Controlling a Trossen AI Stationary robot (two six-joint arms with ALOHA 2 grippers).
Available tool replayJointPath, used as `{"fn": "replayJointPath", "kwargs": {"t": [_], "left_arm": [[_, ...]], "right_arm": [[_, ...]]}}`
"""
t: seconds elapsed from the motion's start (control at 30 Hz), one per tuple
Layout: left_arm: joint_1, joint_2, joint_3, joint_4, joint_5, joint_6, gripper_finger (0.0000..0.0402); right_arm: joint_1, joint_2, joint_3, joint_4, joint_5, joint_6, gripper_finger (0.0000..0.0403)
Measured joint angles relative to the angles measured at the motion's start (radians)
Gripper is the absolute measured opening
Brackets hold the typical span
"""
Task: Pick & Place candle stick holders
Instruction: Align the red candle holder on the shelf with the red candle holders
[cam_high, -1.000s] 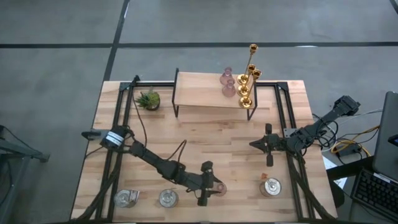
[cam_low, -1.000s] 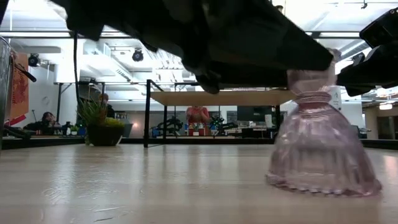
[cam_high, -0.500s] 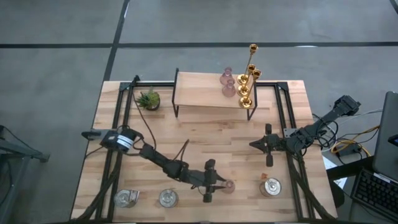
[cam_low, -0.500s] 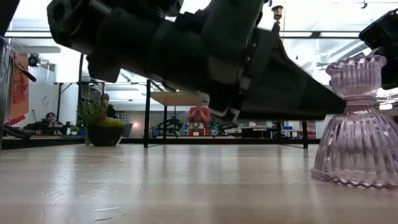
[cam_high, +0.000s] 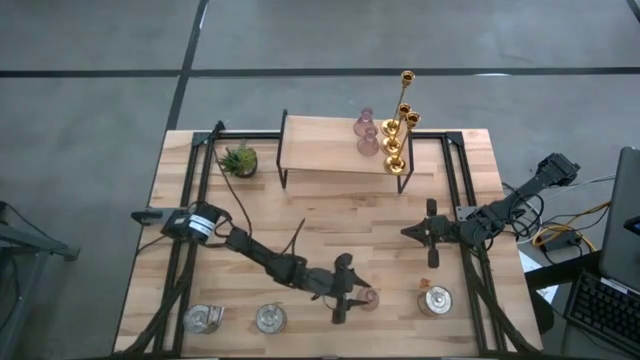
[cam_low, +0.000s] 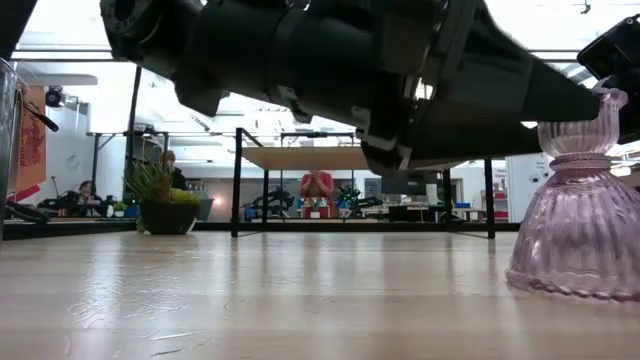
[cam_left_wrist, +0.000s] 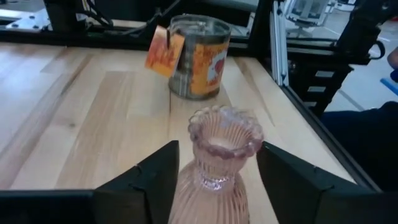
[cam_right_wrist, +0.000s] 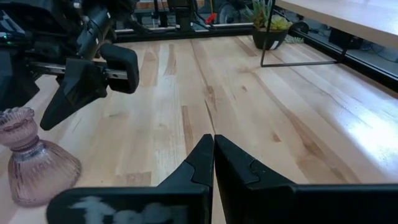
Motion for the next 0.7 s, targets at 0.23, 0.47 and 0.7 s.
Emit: {"fn": "replayJointPath", "kwargs": {"t": [0.23, 0.47, 0.7], "left_arm": [[0.005, 0.047, 0.044, -0.003, 0.02, 0.011, 0.0242], [0.013, 0.1, 0.138, 0.002, 0.021, 0.066, 0.024], [0.021, 0.116, 0.138, -0.004, 0.022, 0.07, 0.0195]], "right_arm": [[0.0, 0.0, 0.0, 0.0, 0.0, 0.0, 0.0008], [0.0, 0.0, 0.0, 0.0, 0.0, 0.003, 0.0008], [0.0, 0.0, 0.0, -0.012, 0.0, 0.012, 0.0008]]}}
